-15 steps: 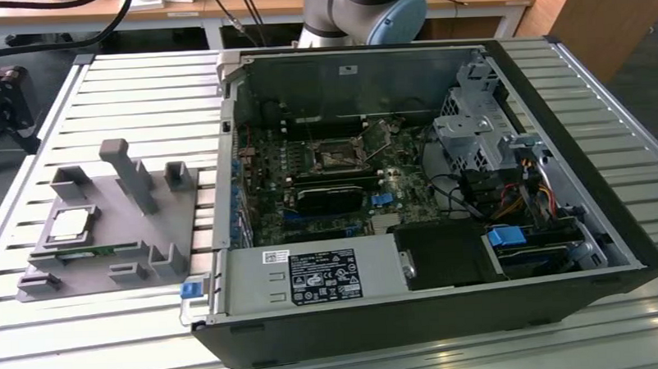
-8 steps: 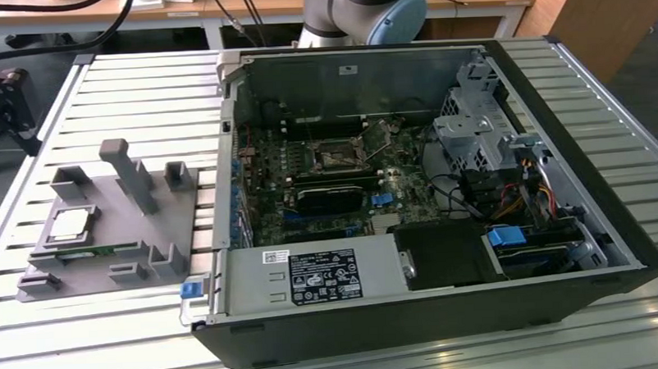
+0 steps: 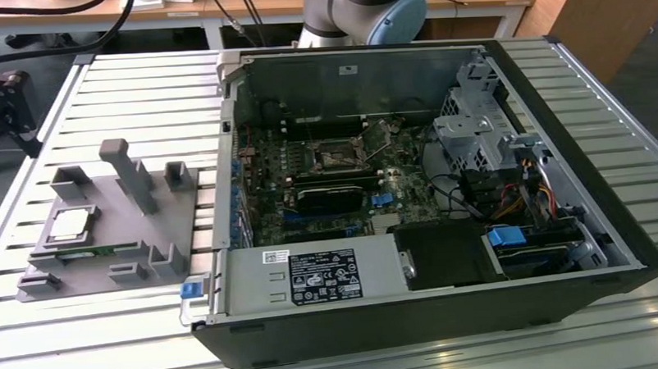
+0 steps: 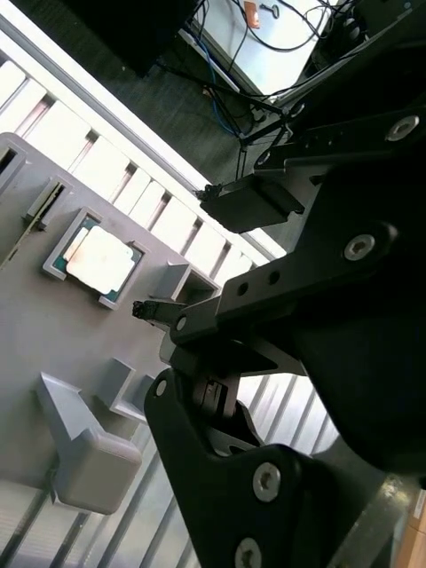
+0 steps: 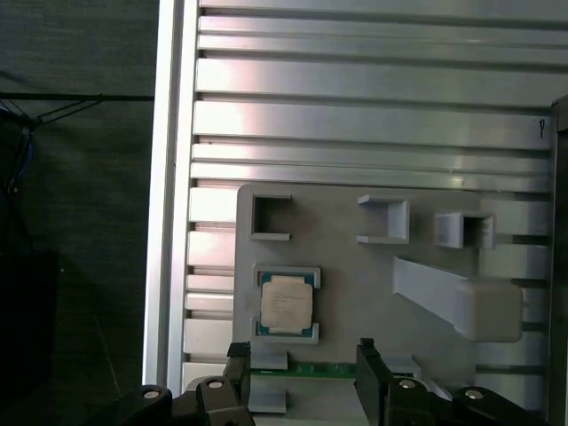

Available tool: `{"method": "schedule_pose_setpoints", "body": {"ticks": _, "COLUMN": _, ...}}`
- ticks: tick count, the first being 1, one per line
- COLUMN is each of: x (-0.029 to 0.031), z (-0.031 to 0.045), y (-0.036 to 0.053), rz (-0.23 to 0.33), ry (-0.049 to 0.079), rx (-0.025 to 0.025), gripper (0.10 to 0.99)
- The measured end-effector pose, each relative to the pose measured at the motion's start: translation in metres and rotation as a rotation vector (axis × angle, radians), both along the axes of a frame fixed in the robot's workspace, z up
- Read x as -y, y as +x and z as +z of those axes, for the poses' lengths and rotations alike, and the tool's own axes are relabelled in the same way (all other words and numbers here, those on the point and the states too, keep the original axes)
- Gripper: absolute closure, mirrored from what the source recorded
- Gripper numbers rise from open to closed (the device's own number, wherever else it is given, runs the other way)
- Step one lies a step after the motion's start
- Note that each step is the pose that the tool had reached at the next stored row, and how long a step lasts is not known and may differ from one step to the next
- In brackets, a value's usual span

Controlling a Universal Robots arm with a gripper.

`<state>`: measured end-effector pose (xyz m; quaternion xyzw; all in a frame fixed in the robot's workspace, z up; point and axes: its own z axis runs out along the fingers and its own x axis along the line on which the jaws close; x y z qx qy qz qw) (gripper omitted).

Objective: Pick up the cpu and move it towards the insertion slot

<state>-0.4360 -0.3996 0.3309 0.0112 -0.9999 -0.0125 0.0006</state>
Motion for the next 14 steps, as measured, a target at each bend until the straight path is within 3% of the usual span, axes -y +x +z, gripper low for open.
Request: {"method": "schedule_pose_setpoints", "body": {"ticks": 14, "x": 0.0, "z": -0.0049, "y": -0.001, "rz": 0.001, "ry": -0.003, "rx": -0.0001, "gripper": 0.498}}
